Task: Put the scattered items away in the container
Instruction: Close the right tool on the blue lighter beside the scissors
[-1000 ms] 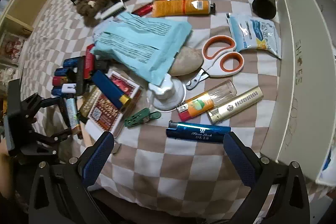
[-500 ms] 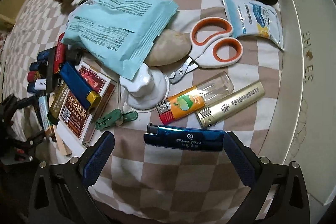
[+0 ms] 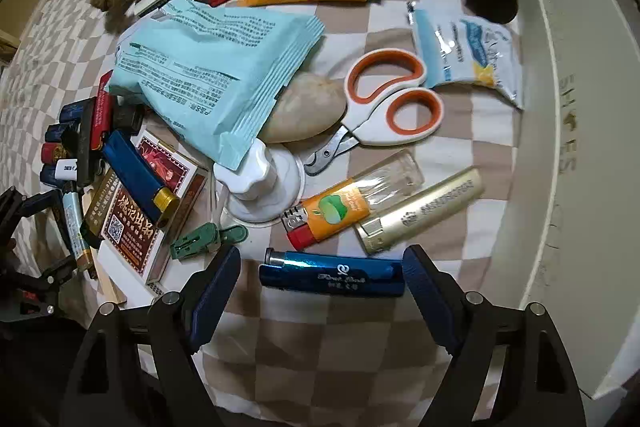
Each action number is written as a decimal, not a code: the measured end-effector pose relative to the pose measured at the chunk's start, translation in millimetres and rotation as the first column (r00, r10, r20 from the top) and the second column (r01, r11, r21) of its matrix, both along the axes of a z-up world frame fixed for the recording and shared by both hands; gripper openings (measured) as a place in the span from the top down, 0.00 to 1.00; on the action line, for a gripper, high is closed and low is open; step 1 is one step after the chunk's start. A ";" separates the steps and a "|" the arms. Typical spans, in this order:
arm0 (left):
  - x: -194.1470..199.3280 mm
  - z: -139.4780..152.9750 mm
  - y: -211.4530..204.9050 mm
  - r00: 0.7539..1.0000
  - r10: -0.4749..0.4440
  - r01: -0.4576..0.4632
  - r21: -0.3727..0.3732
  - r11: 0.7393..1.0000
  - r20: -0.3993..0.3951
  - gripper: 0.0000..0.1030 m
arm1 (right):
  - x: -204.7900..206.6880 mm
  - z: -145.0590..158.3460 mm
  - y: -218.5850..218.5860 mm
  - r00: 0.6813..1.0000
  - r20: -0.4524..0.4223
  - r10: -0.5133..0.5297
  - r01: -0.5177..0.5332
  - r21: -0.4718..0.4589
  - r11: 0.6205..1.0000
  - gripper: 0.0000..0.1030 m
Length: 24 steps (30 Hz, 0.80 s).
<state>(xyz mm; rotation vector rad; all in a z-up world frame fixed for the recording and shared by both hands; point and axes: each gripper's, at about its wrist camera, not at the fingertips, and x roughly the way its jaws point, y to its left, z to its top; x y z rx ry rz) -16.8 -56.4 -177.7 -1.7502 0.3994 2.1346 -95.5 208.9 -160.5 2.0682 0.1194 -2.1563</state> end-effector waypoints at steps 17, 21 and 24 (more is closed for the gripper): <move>-12.2 7.1 -9.2 1.000 0.002 -0.002 0.007 1.000 0.004 0.21 | 1.4 4.9 11.4 0.995 0.089 -0.054 0.056 -0.020 0.998 0.17; -16.1 9.1 -10.9 1.000 0.002 -0.002 0.006 1.000 0.003 0.21 | 5.4 8.1 3.0 0.996 0.085 -0.020 0.019 0.007 1.000 0.17; -20.1 10.2 -11.7 1.000 0.004 -0.004 0.004 1.000 0.003 0.21 | 7.7 10.3 2.0 0.996 0.083 -0.021 0.020 0.016 1.000 0.18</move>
